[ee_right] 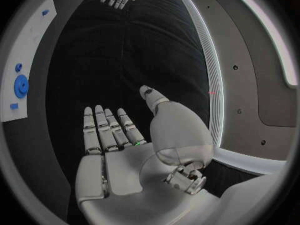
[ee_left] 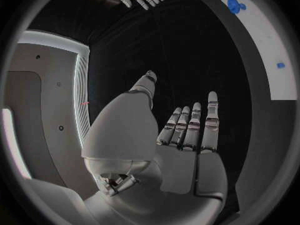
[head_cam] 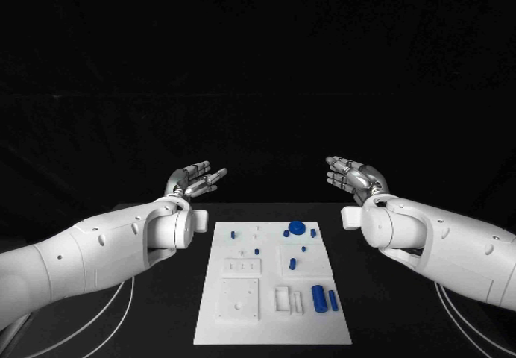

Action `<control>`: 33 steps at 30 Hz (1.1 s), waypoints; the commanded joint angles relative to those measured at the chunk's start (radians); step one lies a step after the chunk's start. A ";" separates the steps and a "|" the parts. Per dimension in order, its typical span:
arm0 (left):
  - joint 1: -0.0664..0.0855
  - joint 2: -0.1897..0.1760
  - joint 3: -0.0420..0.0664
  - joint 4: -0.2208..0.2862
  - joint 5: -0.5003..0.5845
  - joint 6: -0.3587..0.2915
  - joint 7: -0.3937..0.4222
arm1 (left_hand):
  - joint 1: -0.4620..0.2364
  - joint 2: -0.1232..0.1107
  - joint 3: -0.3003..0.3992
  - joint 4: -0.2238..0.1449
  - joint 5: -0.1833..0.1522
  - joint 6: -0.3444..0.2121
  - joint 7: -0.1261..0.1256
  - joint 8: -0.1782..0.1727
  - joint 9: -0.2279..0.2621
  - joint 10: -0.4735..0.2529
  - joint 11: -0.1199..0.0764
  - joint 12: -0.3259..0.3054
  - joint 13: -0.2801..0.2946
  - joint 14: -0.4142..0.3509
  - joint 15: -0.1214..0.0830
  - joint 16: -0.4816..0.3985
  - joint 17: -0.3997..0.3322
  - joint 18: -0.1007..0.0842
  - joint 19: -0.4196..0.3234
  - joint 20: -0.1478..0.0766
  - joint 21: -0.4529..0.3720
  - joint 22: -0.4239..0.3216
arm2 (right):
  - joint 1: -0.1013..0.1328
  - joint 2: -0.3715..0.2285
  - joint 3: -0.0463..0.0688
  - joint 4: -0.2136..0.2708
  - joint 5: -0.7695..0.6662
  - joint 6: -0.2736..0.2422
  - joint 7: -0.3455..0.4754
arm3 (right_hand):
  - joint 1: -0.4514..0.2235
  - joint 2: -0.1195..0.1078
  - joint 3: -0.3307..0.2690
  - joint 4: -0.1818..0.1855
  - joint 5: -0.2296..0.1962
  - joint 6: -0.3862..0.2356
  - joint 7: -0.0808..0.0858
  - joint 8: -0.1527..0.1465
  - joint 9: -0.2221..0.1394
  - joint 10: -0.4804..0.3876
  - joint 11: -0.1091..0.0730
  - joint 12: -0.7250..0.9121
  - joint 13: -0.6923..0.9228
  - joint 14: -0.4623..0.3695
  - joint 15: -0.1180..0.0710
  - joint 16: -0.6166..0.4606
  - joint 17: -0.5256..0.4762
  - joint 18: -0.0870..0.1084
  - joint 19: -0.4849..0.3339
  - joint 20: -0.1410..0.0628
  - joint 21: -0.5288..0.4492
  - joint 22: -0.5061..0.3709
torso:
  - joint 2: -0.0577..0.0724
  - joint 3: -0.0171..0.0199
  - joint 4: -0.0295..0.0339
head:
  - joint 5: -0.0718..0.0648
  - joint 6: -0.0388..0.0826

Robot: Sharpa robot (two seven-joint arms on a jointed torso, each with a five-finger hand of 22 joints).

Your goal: Assemble the parts on the task board

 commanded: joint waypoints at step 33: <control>0.068 -0.052 -0.034 0.037 -0.075 0.247 -0.123 | 0.034 0.135 0.025 -0.247 0.013 0.477 0.025 0.025 0.022 0.605 -0.004 0.024 0.018 0.648 -0.076 0.158 0.033 -0.114 0.270 -0.245 0.354 0.156 | 0.021 0.106 0.040 -0.194 -1.241 0.261 -0.235 | 0.126 -0.073 0.097 -0.234 -0.001 0.595 -0.050 0.025 0.024 0.631 -0.135 0.024 0.021 0.876 -0.232 0.583 0.429 0.074 0.866 -0.257 0.490 0.265 | 0.041 -0.0021 0.0076 | -0.006 0.012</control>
